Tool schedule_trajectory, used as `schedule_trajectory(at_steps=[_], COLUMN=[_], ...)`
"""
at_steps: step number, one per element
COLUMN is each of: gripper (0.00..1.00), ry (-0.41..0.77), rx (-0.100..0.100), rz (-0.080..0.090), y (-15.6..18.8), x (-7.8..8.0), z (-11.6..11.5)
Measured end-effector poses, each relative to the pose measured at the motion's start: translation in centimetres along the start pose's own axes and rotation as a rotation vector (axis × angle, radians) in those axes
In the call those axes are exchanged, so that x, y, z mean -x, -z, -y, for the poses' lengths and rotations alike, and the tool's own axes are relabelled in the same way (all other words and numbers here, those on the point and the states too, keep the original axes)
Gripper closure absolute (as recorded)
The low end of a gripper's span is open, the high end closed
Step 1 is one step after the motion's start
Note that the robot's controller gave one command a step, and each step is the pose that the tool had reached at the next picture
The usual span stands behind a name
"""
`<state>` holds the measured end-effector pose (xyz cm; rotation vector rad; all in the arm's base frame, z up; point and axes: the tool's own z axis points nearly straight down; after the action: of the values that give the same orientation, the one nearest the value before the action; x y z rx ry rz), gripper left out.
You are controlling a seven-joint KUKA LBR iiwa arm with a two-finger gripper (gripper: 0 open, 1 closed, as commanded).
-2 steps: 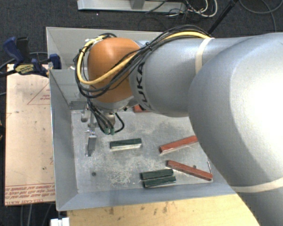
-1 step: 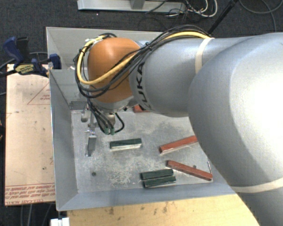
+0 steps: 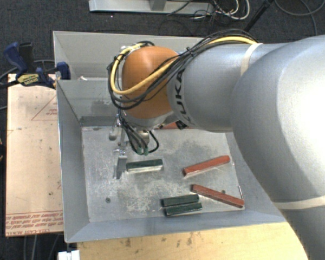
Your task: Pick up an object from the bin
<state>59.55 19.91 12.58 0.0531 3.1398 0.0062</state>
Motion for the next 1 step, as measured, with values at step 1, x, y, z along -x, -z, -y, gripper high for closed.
schedule_trajectory(at_steps=[1], gripper=[1.0], ry=[0.124], rx=[-0.002], rz=[0.003], y=[-4.46], x=[2.09], z=[6.11])
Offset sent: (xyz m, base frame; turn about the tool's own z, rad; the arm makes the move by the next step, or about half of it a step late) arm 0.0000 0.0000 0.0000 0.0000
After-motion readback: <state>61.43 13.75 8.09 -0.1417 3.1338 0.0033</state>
